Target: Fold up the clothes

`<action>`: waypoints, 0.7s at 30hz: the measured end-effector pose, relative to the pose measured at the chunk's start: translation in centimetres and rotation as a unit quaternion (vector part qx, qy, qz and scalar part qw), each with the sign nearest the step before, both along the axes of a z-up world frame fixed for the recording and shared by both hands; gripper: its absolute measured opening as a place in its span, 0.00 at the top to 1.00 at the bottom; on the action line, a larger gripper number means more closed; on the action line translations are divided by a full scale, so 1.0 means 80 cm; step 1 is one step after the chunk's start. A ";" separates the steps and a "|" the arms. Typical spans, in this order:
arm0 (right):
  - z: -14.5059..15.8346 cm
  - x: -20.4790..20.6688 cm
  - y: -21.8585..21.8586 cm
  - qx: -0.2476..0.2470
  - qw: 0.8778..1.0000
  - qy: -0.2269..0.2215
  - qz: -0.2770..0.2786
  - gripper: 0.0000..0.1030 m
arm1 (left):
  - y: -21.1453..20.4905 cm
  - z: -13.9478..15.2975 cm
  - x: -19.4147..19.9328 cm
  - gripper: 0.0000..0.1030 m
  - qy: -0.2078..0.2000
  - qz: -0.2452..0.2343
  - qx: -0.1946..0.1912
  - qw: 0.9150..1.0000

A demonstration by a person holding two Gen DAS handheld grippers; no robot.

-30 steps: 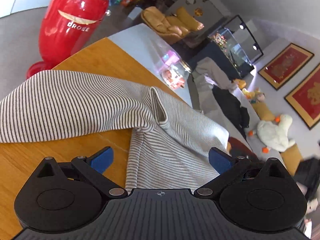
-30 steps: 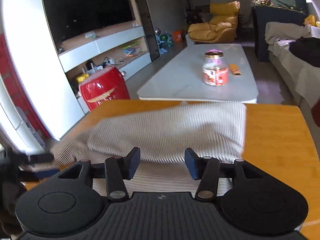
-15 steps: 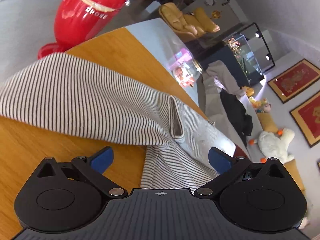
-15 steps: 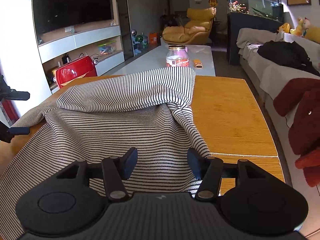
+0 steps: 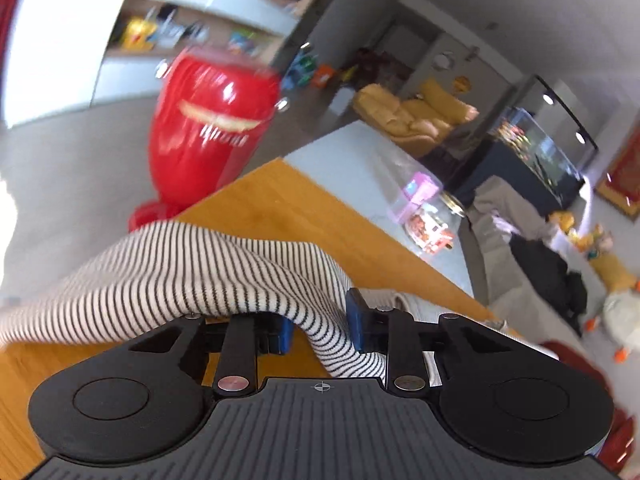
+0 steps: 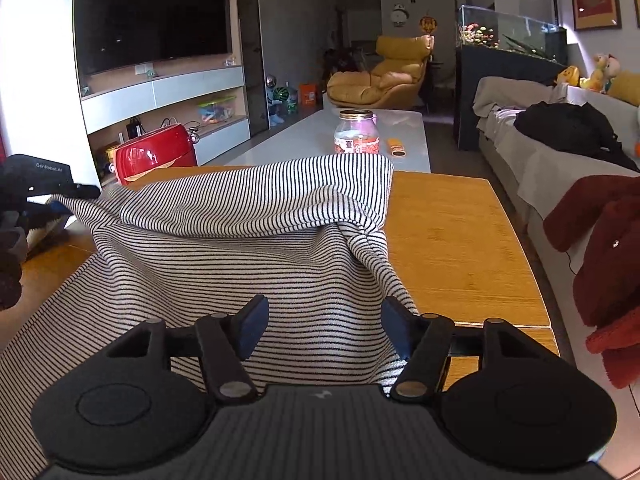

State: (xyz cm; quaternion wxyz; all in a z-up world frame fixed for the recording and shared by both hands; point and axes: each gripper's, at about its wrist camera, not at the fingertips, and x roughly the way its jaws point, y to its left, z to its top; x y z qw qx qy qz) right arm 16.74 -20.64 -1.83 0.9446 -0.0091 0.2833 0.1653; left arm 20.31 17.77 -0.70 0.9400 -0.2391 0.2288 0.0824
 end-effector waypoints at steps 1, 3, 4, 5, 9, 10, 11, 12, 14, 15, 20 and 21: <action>0.000 0.001 -0.001 0.003 1.000 0.001 0.001 0.36 | -0.019 0.014 -0.002 0.73 -0.019 -0.022 0.049 0.998; 0.000 0.002 -0.002 0.010 1.000 0.002 0.000 0.35 | -0.060 0.038 0.000 0.73 -0.054 -0.072 0.136 0.987; 0.000 0.001 -0.003 0.015 1.000 0.002 -0.001 0.35 | -0.081 0.049 0.002 0.73 -0.070 -0.100 0.178 0.976; 0.000 0.001 -0.005 0.020 1.000 0.001 -0.004 0.35 | -0.108 0.055 0.007 0.69 -0.079 -0.137 0.221 0.962; 0.000 0.000 -0.011 0.040 0.999 0.000 -0.016 0.33 | -0.204 0.028 0.015 0.44 -0.043 -0.299 0.344 0.889; 0.001 -0.001 -0.013 0.044 0.999 -0.002 -0.018 0.33 | -0.225 0.018 0.017 0.43 -0.032 -0.332 0.365 0.869; 0.002 -0.001 -0.015 0.049 0.999 -0.005 -0.020 0.33 | -0.235 0.006 0.015 0.37 -0.023 -0.351 0.368 0.861; 0.002 -0.002 -0.016 0.054 0.998 -0.008 -0.022 0.33 | -0.245 -0.006 0.013 0.33 -0.014 -0.370 0.371 0.852; 0.011 0.003 -0.018 0.061 0.998 -0.009 -0.019 0.33 | -0.256 -0.023 0.009 0.17 -0.007 -0.387 0.369 0.845; 0.016 0.006 -0.019 0.065 0.998 -0.010 -0.017 0.33 | -0.259 -0.028 0.007 0.17 -0.008 -0.389 0.367 0.845; 0.089 0.043 0.038 0.014 0.996 -0.031 0.079 0.47 | -0.255 -0.033 0.004 0.06 -0.009 -0.386 0.369 0.845; 0.104 0.055 0.055 0.011 0.994 -0.026 0.105 0.47 | -0.254 -0.034 0.004 0.05 -0.009 -0.386 0.369 0.846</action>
